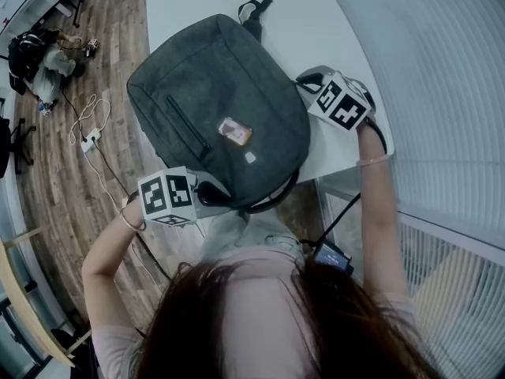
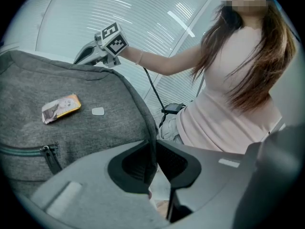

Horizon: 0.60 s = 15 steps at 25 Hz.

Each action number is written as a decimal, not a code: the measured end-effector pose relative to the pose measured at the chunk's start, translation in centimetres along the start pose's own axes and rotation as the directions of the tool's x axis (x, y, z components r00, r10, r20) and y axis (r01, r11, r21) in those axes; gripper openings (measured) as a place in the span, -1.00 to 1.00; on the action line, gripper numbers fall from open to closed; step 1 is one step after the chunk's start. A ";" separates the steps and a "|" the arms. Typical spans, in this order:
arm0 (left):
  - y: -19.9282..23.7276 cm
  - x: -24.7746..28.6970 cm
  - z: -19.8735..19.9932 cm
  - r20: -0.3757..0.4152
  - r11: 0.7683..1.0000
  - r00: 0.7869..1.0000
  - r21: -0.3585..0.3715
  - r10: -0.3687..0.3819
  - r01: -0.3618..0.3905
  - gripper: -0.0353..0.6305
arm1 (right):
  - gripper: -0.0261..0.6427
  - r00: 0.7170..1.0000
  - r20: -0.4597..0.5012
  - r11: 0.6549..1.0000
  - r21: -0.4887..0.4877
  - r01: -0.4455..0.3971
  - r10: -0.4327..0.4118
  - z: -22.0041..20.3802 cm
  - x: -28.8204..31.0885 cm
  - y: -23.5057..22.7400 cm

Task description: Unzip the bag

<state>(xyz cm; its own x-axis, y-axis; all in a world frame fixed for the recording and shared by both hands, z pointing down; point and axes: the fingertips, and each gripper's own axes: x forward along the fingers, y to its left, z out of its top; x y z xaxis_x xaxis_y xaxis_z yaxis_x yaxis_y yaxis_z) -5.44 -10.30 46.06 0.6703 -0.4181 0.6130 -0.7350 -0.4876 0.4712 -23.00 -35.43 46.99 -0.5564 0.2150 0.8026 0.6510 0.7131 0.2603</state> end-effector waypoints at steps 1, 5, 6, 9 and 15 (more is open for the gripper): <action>0.0 0.0 0.0 -0.002 1.000 1.000 -0.001 -0.002 0.002 -0.72 | -0.86 1.000 0.001 1.000 -0.003 0.001 -0.001 0.1 0.1 -0.1; 0.0 0.1 0.1 -0.008 1.000 1.000 -0.005 -0.006 0.006 -0.72 | -0.86 1.000 0.003 1.000 -0.020 0.008 -0.008 0.3 0.4 -0.7; 0.0 0.1 0.1 -0.008 1.000 1.000 -0.006 -0.007 0.007 -0.72 | -0.85 1.000 0.006 1.000 -0.023 0.006 -0.006 0.4 0.4 -0.8; 0.1 0.1 0.2 -0.005 1.000 1.000 -0.012 -0.008 0.008 -0.72 | -0.84 1.000 0.020 1.000 -0.027 -0.004 0.004 1.0 0.8 -1.2; 0.0 -0.2 0.4 -0.005 1.000 1.000 -0.015 -0.008 0.008 -0.72 | -0.82 0.999 0.035 0.991 -0.130 0.036 -0.032 2.3 1.3 -1.9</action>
<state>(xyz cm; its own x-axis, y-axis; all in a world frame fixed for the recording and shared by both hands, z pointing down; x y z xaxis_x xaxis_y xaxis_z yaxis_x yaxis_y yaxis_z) -5.56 -10.53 45.65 0.6759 -0.4105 0.6121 -0.7309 -0.4796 0.4856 -26.19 -34.95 46.30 -0.5945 0.2151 0.7748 0.6921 0.6275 0.3568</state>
